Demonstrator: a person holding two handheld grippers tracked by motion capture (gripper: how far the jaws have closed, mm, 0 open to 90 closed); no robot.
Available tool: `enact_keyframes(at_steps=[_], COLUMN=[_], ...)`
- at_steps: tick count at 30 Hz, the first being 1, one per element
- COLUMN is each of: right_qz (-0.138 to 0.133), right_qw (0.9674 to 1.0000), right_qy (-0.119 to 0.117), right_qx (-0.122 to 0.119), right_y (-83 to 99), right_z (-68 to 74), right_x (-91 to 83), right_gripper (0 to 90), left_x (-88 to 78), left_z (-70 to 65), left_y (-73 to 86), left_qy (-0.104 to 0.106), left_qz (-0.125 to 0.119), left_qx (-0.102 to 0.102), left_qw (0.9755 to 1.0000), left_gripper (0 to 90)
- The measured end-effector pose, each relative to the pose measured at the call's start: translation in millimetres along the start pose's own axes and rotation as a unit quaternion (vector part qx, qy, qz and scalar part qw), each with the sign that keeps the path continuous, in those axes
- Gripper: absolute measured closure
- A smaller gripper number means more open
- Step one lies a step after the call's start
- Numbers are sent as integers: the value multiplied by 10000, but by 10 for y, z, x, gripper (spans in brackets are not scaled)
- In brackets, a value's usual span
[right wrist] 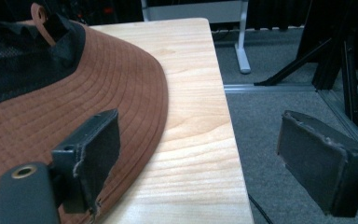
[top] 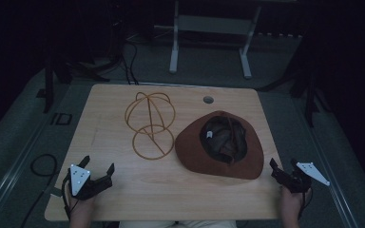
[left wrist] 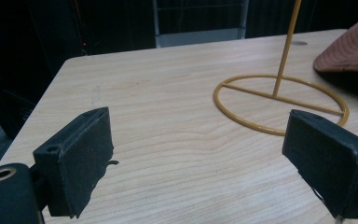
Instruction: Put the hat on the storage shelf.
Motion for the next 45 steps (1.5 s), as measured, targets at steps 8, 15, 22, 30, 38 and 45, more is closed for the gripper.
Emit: enact_keyframes(at_steps=[8,15,22,30,38,45], right_qz=[123,223,289,515,689,795], right_qw=[9995,9983,9950,9905,9863,9847], right_qy=[-277,-404,-570,-874,-880,-1018], right_qx=[-130,-347,-764,-927,-1217,-1166], right_y=[-24,-193,-442,-694,-929,-988], right_z=[84,257,519,692,859,943], right_x=[-10,-17,88,266,416,638], right_gripper=[136,130,120,134,185,234], left_x=[-19,-44,-76,-79,-77,-76], left_z=[25,-18,-115,-174,-190,-204], left_y=[-25,-57,-88,-77,-70,-67], left_qy=[-22,99,316,470,480,510], left_qz=[-64,-177,-202,18,66,103], left_qx=[-140,-121,30,96,145,145], left_qw=[9999,9997,9993,9988,9987,9985], left_gripper=[91,91,91,91,90,90])
Point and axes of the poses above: each handheld gripper's, and its own axes: x roughly forward along the jaws, y roughly out of its underside, z roughly to its left, the point moved 5 cm from there along x, roughly forward along the jaws, and after that the axes turned 13 degrees about -y, right-handed, at the moved point
